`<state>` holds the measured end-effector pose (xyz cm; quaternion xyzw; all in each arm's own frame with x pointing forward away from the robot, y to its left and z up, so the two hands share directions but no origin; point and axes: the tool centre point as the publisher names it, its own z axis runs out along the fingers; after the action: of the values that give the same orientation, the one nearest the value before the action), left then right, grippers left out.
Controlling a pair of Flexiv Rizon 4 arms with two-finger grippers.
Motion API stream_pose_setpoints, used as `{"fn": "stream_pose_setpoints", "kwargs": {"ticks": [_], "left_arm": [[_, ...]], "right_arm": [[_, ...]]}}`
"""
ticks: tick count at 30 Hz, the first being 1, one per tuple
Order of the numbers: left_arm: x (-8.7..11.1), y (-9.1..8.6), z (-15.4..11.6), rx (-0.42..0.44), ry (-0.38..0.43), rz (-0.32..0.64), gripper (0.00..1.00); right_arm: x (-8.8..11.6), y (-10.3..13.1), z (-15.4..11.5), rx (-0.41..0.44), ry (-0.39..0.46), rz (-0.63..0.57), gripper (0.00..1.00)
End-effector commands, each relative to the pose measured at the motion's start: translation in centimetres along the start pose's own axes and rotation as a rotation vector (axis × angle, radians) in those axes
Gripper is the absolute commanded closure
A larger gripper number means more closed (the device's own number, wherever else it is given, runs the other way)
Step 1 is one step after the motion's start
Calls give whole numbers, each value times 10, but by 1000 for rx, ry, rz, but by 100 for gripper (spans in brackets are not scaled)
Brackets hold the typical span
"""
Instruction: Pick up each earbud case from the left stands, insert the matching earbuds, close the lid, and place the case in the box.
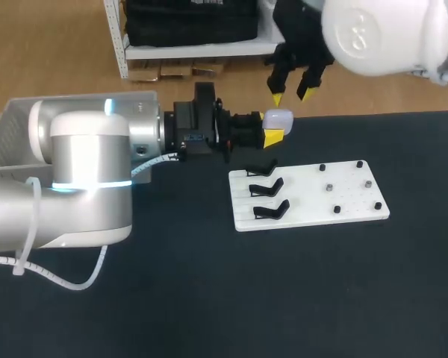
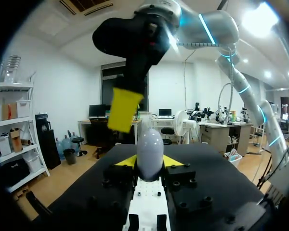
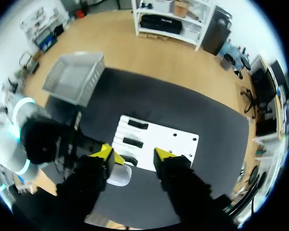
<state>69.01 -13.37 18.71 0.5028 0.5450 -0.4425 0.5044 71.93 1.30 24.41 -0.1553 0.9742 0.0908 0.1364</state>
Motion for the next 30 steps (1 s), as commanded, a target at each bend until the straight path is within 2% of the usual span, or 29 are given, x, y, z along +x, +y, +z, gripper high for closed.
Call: {"fn": "stream_pose_setpoints", "kwargs": {"ticks": [1, 2, 7, 9, 14, 18, 23, 30], "left_arm": [[2, -2, 0, -8, -9, 5, 100], [-4, -1, -4, -9, -17, 15, 100], [-26, 6, -35, -43, -55, 61, 100], [-31, 12, -53, -55, -58, 82, 100], [-30, 35, -112, -120, -23, 132, 100], [-24, 60, -167, -189, 29, 138, 100], [0, 96, -231, -254, 108, 109, 100], [45, 134, -285, -316, 147, 68, 100]], "right_arm": [[19, -18, -23, -106, -94, 78, 16], [24, -19, -24, -121, -103, 89, 0], [52, -23, -16, -165, -147, 144, 0], [63, -24, -12, -173, -139, 173, 0], [89, -27, 1, -207, -123, 256, 0], [111, -25, 11, -203, -109, 291, 0], [135, -20, 20, -202, -97, 354, 0], [161, -20, 24, -171, -79, 461, 0]]}}
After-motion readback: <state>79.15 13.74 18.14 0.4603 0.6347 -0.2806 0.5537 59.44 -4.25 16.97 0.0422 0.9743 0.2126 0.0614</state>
